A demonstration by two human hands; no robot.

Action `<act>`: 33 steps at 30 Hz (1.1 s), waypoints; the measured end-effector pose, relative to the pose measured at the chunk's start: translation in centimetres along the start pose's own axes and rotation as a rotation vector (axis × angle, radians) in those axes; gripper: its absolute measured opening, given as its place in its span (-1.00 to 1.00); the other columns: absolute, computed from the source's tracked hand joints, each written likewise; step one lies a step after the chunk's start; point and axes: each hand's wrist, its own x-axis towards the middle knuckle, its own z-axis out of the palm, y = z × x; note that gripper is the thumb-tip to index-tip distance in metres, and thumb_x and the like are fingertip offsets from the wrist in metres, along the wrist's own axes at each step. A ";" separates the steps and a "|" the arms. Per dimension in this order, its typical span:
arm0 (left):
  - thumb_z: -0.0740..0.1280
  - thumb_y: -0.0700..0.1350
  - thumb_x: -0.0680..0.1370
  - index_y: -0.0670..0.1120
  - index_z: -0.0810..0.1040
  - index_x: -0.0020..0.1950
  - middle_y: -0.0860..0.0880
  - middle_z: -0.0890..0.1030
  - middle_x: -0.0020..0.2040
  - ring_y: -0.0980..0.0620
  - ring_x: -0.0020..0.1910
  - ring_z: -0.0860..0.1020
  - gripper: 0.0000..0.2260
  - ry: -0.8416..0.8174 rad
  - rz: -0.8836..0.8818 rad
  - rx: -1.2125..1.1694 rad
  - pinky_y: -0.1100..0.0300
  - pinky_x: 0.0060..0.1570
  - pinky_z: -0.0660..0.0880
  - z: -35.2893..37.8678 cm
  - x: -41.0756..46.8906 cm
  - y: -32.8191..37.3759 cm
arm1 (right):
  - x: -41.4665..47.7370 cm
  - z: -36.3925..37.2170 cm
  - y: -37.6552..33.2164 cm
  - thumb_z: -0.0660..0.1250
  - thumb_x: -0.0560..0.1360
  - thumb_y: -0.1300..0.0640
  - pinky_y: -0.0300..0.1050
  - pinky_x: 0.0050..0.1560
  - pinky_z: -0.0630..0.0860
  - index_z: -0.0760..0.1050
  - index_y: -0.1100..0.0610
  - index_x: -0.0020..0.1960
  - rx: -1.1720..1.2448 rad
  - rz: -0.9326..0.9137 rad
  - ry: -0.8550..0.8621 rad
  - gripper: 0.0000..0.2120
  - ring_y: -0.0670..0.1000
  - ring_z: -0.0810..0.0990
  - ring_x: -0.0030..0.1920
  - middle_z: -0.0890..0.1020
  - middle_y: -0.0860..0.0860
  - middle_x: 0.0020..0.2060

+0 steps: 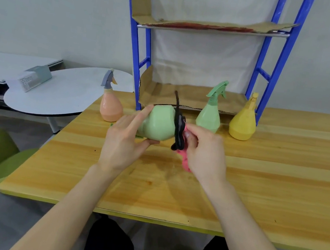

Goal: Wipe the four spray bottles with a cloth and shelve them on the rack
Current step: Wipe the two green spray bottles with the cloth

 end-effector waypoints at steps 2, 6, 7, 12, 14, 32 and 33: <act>0.69 0.05 0.41 -0.06 0.43 0.63 -0.08 0.68 0.31 -0.13 0.16 0.65 -0.16 -0.038 0.077 0.107 -0.02 -0.01 0.60 -0.2 0.6 -0.4 | -0.6 0.0 2.1 0.22 0.72 0.29 -0.19 -0.35 0.66 0.66 0.07 -0.08 -0.044 0.081 -0.142 -0.68 -0.04 0.73 -0.30 0.67 0.01 -0.23; 0.69 -0.05 0.38 0.02 0.39 0.62 -0.14 0.65 0.23 -0.24 0.10 0.64 -0.14 -0.260 0.254 0.415 -0.14 -0.01 0.60 -0.9 3.9 -0.8 | -0.2 -1.8 4.6 0.27 0.66 0.30 0.13 -0.17 0.67 0.71 0.03 0.15 -0.300 0.020 0.008 -0.71 0.14 0.68 -0.14 0.70 0.02 -0.03; 0.67 -0.11 0.39 0.01 0.42 0.59 -0.17 0.65 0.17 -0.26 0.06 0.63 -0.19 -0.303 0.323 0.504 -0.14 -0.01 0.59 -1.0 4.8 -0.3 | 0.0 -2.6 4.9 0.29 0.65 0.30 0.11 -0.17 0.64 0.71 0.03 0.19 -0.372 0.001 0.050 -0.71 0.17 0.66 -0.13 0.70 0.03 -0.01; 0.36 -0.23 0.62 -0.01 0.48 0.49 -0.11 0.59 0.14 -0.19 0.02 0.63 -0.57 -0.557 0.679 0.762 -0.02 -0.03 0.49 0.6 6.9 2.8 | -0.3 -3.8 8.1 0.26 0.64 0.30 0.00 -0.29 0.46 0.67 -0.01 0.03 -0.634 0.091 -0.216 -0.72 0.20 0.57 -0.13 0.60 0.02 -0.19; 0.36 -0.24 0.62 -0.04 0.56 0.38 -0.09 0.56 0.16 -0.16 -0.01 0.62 -0.67 -0.622 0.767 0.792 -0.04 0.04 0.55 1.5 6.9 4.0 | -1.2 -2.9 9.1 0.25 0.67 0.25 -0.04 -0.23 0.47 0.68 -0.06 0.04 -0.657 0.103 -0.315 -0.71 0.15 0.58 -0.11 0.60 -0.01 -0.19; 0.48 -0.04 0.64 0.01 0.61 0.11 0.16 0.59 -0.10 0.10 -0.12 0.57 -0.89 -0.042 -0.259 -0.359 0.19 -0.14 0.52 -1.8 3.6 1.5 | -0.9 -3.3 9.9 0.29 0.71 -0.02 0.08 -0.09 0.70 0.63 -0.10 0.20 -0.159 0.292 0.074 -0.84 -0.03 0.75 -0.15 0.74 -0.13 -0.14; 0.44 -0.03 0.67 0.01 0.61 0.22 0.19 0.60 0.00 0.13 -0.03 0.60 -0.86 -0.073 -0.361 -0.364 0.22 -0.09 0.51 -1.5 3.5 0.2 | -0.5 -3.1 9.7 0.27 0.71 -0.07 0.10 -0.11 0.71 0.60 -0.14 0.18 -0.083 0.297 0.086 -0.85 -0.03 0.76 -0.14 0.74 -0.12 -0.13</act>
